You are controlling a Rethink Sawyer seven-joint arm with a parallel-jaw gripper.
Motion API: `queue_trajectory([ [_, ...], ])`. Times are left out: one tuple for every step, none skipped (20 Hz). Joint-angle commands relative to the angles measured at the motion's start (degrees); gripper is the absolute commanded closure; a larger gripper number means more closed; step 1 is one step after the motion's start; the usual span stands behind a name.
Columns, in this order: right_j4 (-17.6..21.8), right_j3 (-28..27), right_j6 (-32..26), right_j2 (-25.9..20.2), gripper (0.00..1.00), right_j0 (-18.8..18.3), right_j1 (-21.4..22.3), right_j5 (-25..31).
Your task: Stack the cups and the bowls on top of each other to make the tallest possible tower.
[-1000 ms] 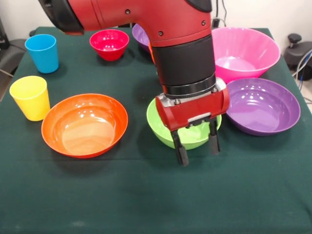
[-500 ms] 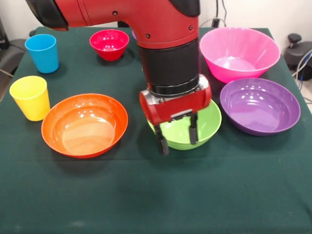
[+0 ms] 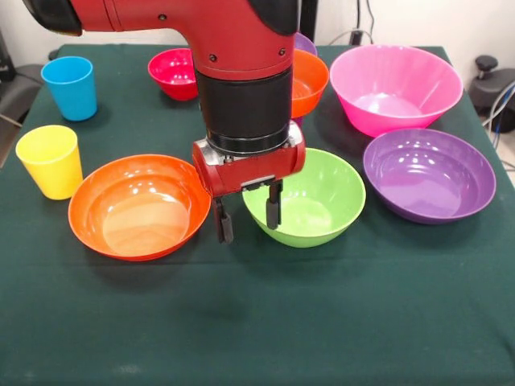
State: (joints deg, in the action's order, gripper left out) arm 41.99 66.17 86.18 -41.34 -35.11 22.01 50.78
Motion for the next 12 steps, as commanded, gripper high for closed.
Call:
queue_trajectory([
  [4.9,-0.9,-18.7,1.8,0.0,1.0,-1.5,2.3],
  [5.0,-1.6,-19.7,1.4,0.0,1.0,-2.3,2.3],
  [5.4,-2.6,-19.7,1.5,0.0,1.5,-3.3,2.4],
  [5.5,-3.3,-20.0,1.7,0.0,1.8,-4.2,3.2],
  [5.5,-4.0,-20.3,1.8,0.0,2.3,-5.0,4.0],
  [5.4,-4.1,-21.3,1.7,0.0,2.4,-5.4,4.9],
  [5.2,-3.8,-22.0,1.6,0.0,2.5,-5.6,5.6],
  [4.7,-2.9,-22.5,1.5,0.0,2.3,-5.2,5.9],
  [4.5,-2.2,-22.4,1.6,0.0,2.3,-4.5,6.2],
  [4.3,-1.5,-22.3,1.7,0.0,2.3,-3.8,6.4],
  [4.3,-1.4,-22.4,1.9,0.0,2.4,-3.3,6.9],
  [4.3,-1.8,-22.6,2.0,0.0,2.6,-3.3,7.7],
])
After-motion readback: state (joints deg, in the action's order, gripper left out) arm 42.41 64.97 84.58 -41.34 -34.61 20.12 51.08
